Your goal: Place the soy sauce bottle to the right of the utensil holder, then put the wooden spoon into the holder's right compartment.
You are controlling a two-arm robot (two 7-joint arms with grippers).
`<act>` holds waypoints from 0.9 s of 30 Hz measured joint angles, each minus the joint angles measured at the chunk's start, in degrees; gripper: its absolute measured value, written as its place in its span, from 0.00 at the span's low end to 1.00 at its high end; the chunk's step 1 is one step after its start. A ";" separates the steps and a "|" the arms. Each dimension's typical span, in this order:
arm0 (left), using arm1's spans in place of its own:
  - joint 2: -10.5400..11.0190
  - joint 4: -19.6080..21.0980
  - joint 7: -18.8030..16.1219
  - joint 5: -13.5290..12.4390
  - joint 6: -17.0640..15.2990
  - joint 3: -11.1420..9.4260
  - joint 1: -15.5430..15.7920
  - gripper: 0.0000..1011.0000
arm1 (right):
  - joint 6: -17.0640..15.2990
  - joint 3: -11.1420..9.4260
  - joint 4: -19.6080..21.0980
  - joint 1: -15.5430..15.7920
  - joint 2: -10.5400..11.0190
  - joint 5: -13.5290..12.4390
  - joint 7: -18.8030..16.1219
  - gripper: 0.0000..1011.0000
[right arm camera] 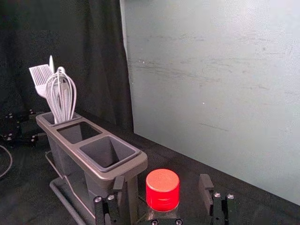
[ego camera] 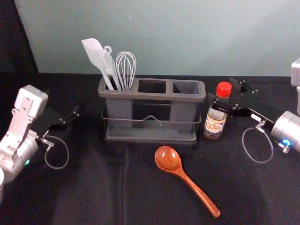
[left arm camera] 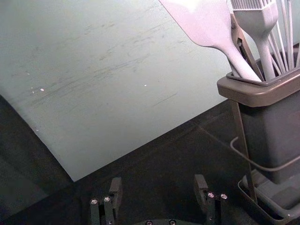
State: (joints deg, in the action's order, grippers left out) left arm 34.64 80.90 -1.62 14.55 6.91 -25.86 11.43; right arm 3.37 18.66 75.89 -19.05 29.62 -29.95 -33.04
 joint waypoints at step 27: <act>0.00 0.00 0.00 0.00 0.00 0.00 0.00 0.99 | -4.82 -2.86 23.57 6.34 7.64 4.20 4.32 0.99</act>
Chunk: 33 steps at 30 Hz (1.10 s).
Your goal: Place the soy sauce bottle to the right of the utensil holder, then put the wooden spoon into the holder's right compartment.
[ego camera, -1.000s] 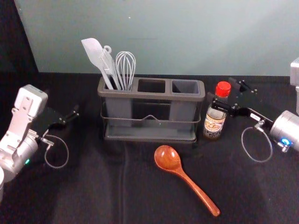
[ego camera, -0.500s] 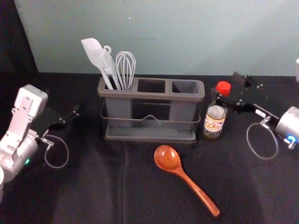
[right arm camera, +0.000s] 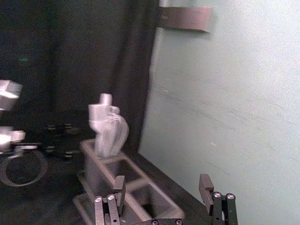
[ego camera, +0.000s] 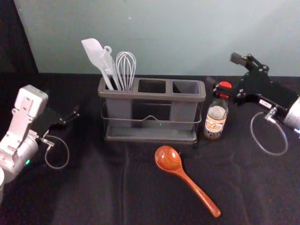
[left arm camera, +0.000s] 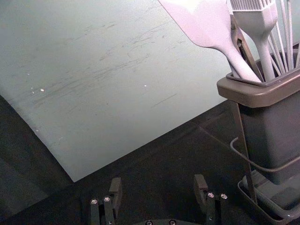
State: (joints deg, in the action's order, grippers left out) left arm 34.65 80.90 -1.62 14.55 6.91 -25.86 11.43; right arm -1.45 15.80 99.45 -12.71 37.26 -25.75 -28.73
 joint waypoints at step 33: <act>0.00 0.00 0.00 0.00 0.00 0.00 0.00 0.99 | -24.54 9.84 7.73 -0.87 -0.60 -3.06 4.11 0.99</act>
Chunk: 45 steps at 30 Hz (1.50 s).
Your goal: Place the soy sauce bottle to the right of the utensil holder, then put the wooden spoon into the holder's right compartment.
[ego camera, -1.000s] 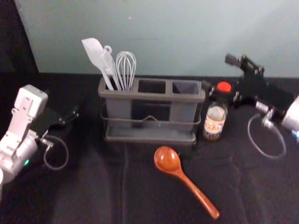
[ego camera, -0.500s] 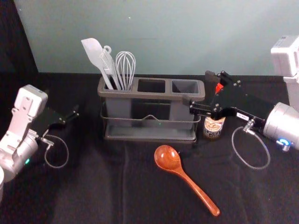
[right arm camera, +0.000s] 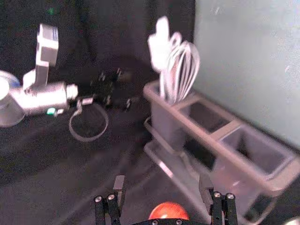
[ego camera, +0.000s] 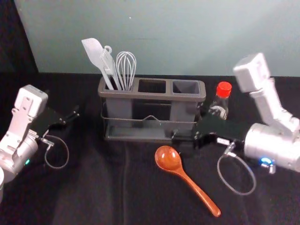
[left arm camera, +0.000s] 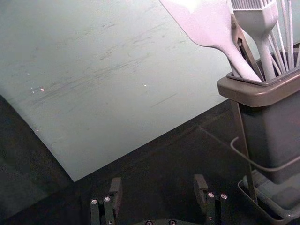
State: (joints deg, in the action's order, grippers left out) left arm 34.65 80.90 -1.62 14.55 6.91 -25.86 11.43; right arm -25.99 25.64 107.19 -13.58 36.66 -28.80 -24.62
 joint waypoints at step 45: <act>0.00 0.00 0.00 0.00 0.00 0.00 0.00 0.99 | -21.87 11.85 -11.96 -9.83 -9.56 11.58 4.60 0.99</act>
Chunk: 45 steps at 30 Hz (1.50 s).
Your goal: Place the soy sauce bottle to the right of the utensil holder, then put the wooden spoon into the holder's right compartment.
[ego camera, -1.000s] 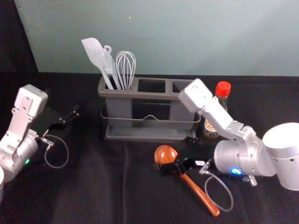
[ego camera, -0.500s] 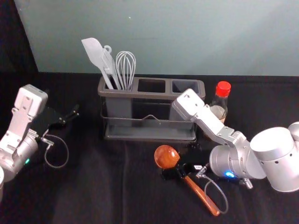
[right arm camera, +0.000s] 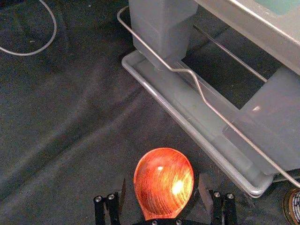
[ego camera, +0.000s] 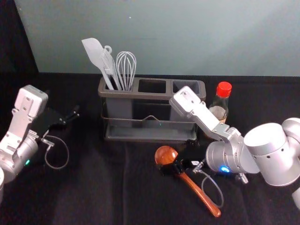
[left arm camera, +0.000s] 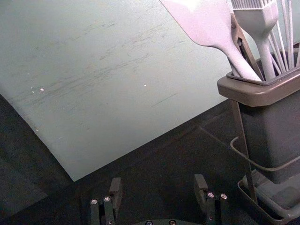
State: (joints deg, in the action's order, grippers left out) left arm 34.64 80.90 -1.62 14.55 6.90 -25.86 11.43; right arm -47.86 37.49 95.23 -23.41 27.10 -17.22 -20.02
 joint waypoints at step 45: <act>0.00 0.00 0.00 0.00 0.00 0.00 0.00 0.99 | 0.58 -1.31 -7.95 -0.81 -6.92 6.52 -1.57 0.99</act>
State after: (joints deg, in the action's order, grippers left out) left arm 34.65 80.90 -1.62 14.55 6.91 -25.86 11.43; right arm -47.28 36.18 87.28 -24.22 20.18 -10.70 -21.59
